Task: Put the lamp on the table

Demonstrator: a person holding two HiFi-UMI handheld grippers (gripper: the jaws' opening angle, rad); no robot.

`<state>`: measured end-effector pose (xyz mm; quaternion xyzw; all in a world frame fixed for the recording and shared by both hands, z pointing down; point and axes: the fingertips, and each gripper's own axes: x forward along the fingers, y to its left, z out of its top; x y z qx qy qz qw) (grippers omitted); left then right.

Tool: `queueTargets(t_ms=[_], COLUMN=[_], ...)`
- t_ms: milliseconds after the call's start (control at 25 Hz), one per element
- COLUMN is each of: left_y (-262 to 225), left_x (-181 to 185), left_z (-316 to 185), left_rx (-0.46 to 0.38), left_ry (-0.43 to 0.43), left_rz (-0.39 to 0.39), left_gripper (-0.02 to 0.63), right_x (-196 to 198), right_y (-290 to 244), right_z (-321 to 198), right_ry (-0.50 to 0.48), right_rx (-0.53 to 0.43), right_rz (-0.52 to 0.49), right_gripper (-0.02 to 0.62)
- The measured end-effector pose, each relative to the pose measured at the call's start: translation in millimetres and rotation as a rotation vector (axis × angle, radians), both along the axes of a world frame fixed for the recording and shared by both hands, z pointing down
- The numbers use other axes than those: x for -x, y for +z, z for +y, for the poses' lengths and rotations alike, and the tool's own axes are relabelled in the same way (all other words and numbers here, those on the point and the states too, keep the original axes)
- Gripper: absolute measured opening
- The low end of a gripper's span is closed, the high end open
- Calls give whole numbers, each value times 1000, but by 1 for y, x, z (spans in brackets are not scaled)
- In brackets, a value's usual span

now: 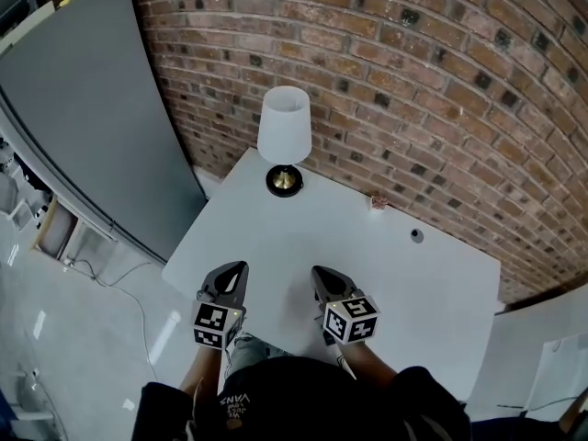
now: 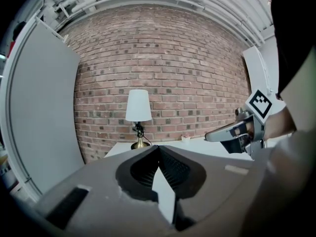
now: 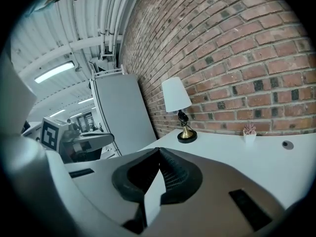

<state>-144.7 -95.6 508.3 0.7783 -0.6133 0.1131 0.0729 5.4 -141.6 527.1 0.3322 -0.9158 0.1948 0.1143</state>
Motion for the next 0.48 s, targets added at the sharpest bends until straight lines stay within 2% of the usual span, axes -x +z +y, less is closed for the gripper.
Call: queueTargets(t_ms=[200, 480], left_y=[7, 8], left_x=[-3, -13], left_z=[19, 33], left_rx=[26, 18], left_ry=[-11, -10], left_rz=[14, -16], left_gripper=[9, 9], right_x=[-3, -10], right_y=[4, 5], right_z=[7, 15], right_ry=[-10, -20], right_rx=[3, 4], right_rz=[7, 5], right_gripper=[-2, -2])
